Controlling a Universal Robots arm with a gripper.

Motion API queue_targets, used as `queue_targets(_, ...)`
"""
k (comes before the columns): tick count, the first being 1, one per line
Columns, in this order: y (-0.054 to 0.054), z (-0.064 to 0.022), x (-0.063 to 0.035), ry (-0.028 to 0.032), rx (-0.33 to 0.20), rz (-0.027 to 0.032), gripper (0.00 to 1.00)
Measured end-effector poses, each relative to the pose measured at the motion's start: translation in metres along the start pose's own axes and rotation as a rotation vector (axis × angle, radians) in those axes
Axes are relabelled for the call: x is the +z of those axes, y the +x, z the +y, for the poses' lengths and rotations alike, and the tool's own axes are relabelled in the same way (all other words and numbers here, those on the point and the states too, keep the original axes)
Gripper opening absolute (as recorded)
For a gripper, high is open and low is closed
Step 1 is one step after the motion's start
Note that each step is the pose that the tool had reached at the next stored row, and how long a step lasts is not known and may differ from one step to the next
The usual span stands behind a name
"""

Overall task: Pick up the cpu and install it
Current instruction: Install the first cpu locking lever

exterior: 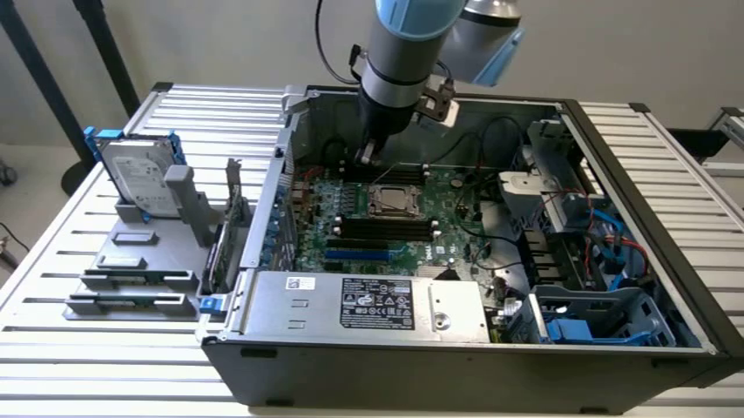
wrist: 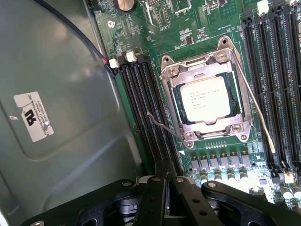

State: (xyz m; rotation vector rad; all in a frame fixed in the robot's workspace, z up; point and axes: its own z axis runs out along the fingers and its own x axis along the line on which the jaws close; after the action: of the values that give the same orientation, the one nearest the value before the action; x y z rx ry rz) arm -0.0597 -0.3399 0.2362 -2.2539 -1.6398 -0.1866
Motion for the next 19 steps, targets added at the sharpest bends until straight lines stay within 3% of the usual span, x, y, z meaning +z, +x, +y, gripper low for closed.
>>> queue_targets(8, -0.002, 0.0009, 0.0069, -0.0351, 0.092, 0.0213, 0.11)
queue_targets(13, -0.007, -0.0046, 0.0151, -0.0449, 0.118, 0.0271, 0.11)
queue_targets(19, -0.009, -0.0041, 0.0202, -0.0644, 0.162, 0.0377, 0.11)
